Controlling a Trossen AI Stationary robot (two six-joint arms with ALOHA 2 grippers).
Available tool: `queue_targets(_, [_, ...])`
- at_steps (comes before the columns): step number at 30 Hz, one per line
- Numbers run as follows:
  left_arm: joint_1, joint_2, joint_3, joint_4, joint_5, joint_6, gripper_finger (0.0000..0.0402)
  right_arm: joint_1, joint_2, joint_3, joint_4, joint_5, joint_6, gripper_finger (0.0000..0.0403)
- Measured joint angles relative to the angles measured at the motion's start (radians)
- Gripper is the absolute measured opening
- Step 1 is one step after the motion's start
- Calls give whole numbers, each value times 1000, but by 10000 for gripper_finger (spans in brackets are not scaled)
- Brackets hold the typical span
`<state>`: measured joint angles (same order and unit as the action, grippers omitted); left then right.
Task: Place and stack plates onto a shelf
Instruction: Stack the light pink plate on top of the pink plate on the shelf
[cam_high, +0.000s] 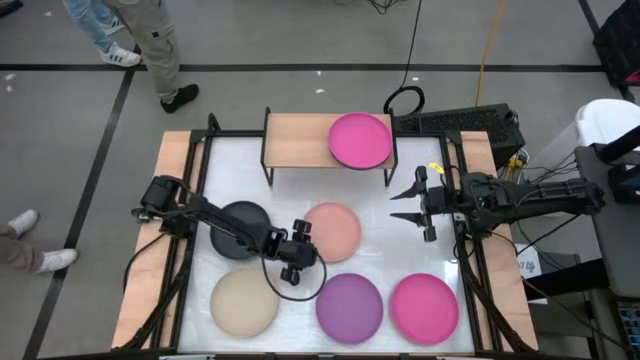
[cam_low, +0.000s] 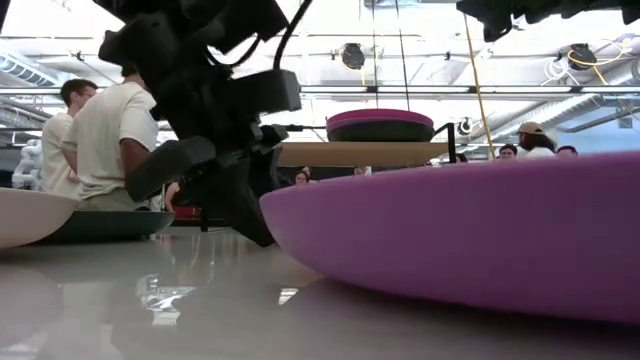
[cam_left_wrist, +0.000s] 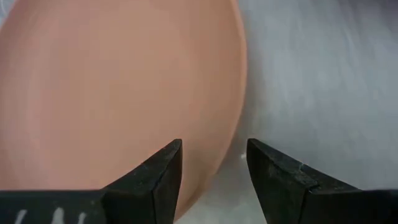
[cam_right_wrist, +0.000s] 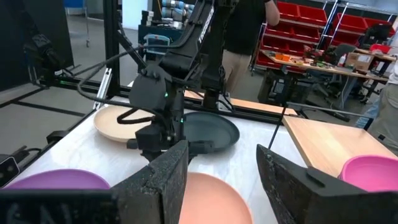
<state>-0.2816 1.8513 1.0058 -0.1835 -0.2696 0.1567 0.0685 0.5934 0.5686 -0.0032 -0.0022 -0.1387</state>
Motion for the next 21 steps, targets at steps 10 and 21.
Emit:
queue_targets(10, [13,12,0,25,-20,10,44,0,0,0,-1,0,-2,171])
queue_targets(21, [15,-124,2,32,-35,22,12,0,-10,0,-1,1,-4,171])
